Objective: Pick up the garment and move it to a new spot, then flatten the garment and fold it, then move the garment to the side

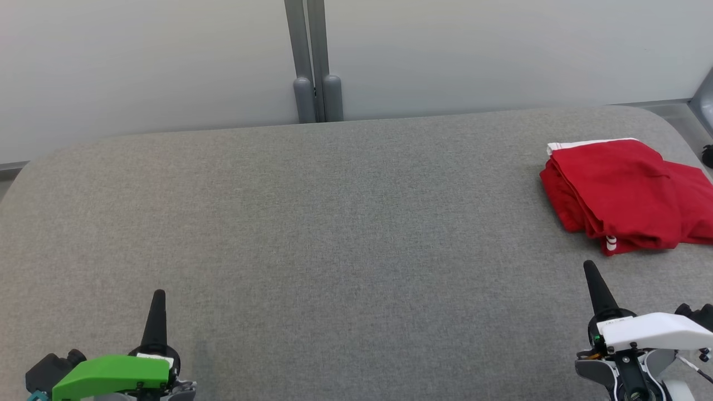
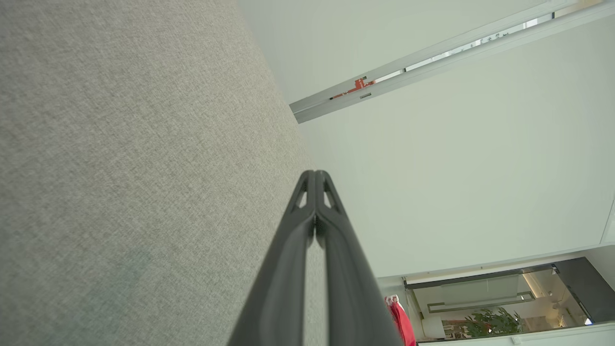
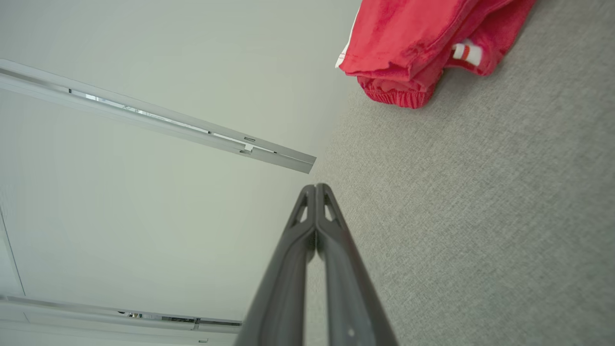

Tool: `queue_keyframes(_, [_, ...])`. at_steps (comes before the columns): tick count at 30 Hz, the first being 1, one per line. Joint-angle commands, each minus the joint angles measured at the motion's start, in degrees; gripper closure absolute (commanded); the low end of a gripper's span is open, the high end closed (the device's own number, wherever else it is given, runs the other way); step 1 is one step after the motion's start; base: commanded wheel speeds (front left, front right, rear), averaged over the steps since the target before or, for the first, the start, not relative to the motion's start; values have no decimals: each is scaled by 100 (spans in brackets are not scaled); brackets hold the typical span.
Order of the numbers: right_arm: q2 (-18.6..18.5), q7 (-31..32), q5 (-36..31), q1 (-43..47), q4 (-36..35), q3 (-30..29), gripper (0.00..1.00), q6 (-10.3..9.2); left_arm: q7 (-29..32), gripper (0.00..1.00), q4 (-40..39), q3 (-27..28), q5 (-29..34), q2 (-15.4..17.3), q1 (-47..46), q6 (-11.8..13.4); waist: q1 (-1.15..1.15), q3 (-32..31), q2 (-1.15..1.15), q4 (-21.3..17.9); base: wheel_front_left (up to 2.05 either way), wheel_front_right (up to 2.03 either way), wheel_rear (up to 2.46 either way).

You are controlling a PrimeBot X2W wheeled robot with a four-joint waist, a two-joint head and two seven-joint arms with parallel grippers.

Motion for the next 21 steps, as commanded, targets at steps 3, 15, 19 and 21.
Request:
queue_keyframes(3, [-38, 62, 279, -127, -15, 5, 100, 3, 67, 100, -61, 49, -245, 45, -169, -18, 0, 7, 0, -9, 0, 0, 0])
queue_keyframes(15, [-41, 214, 925, -202, 3, 9, 100, 3, 222, 100, -79, 102, -791, 50, -280, -34, 0, 32, 0, -41, 0, 0, 0])
queue_keyframes(19, [-42, 265, 1131, -238, 8, 10, 100, 3, 273, 100, -84, 120, -974, 51, -315, -38, 0, 40, 0, -52, 0, 0, 0])
queue_keyframes(21, [-43, 289, 1227, -252, 11, 10, 100, 3, 298, 100, -85, 130, -1056, 52, -337, -39, 0, 44, 0, -57, 0, 0, 0])
